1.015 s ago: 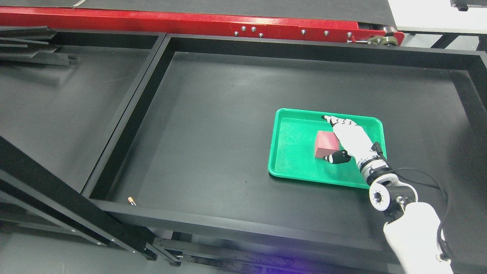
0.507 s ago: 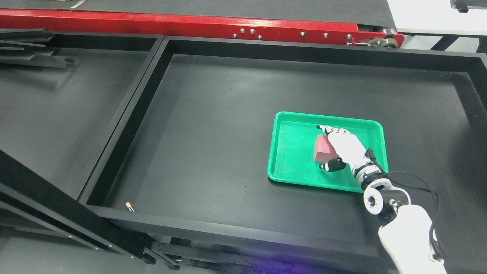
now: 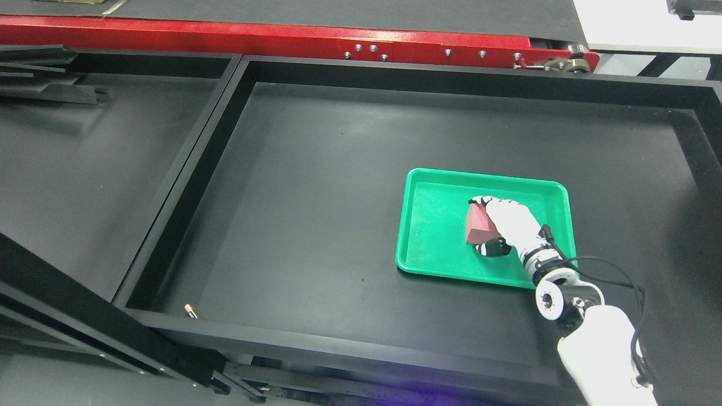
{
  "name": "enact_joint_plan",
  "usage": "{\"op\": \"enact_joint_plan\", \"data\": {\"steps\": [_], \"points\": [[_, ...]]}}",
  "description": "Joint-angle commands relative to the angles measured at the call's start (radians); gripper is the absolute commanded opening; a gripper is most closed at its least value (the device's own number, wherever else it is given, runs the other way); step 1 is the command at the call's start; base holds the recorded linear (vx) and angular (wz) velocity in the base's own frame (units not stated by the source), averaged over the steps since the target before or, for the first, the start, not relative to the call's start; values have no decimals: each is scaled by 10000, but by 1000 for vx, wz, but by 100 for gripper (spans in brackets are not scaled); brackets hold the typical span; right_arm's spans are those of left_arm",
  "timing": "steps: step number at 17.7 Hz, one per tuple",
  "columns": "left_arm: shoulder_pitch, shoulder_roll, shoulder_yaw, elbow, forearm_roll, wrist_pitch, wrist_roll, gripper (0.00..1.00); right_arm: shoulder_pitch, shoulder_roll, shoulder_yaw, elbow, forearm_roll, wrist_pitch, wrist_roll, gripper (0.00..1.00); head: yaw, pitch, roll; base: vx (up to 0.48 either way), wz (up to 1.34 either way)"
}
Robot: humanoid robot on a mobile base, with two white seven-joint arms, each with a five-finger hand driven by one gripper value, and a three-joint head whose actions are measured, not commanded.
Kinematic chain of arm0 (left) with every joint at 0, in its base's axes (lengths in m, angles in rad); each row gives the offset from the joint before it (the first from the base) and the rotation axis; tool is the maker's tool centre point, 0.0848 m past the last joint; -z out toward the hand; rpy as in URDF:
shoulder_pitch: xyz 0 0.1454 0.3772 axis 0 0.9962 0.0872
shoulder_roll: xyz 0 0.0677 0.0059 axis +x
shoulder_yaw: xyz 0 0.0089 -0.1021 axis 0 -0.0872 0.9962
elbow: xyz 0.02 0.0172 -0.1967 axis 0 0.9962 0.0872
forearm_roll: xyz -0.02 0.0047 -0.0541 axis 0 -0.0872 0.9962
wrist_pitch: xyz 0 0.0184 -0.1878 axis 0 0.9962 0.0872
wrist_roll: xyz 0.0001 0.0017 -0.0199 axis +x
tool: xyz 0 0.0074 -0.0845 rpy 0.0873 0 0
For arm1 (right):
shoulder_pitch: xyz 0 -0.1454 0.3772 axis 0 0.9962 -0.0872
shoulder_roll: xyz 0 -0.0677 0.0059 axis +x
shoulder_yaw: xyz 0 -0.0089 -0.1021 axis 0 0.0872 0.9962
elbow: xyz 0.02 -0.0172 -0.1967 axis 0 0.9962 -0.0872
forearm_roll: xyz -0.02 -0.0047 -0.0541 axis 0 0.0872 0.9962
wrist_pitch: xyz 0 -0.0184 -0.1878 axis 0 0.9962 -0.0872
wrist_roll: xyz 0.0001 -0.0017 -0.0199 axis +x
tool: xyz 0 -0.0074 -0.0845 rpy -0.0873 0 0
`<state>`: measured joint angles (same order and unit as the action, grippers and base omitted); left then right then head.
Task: Pick pink block from left shelf to tray
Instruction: 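Close the right hand around the pink block and lift it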
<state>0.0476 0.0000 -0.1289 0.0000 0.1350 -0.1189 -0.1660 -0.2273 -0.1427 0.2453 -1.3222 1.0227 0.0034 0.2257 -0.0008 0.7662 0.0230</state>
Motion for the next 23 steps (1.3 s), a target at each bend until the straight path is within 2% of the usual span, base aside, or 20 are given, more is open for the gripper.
{"op": "enact_joint_plan", "data": {"steps": [1,2,5,9,12,18,23], "points": [[0,175,0,-175,0,-8,4,100,-1194,46,1,245,-11,12,-32,54,0,0,0,0,0],[0,175,0,-175,0,7,4,100,-1178,46,1,230,-11,-3,-32,49,0,0,0,0,0],[0,175,0,-175,0,-8,4,100,-1087,61,1,230,-209,-49,60,24,0,0,0,0,0],[0,175,0,-175,0,-8,4,100,-872,46,-212,77,-530,-446,-77,7,0,0,0,0,0],[0,175,0,-175,0,7,4,100,-551,-45,-856,-535,-1083,-861,-536,5,0,0,0,-7,0],[0,175,0,-175,0,7,4,100,399,-291,-1180,-1578,-1529,-1154,-4337,5,0,0,0,-41,0],[0,175,0,-175,0,7,4,100,1320,-398,-1425,-2590,-1560,-1246,-5122,5,0,0,0,-82,16]]}}
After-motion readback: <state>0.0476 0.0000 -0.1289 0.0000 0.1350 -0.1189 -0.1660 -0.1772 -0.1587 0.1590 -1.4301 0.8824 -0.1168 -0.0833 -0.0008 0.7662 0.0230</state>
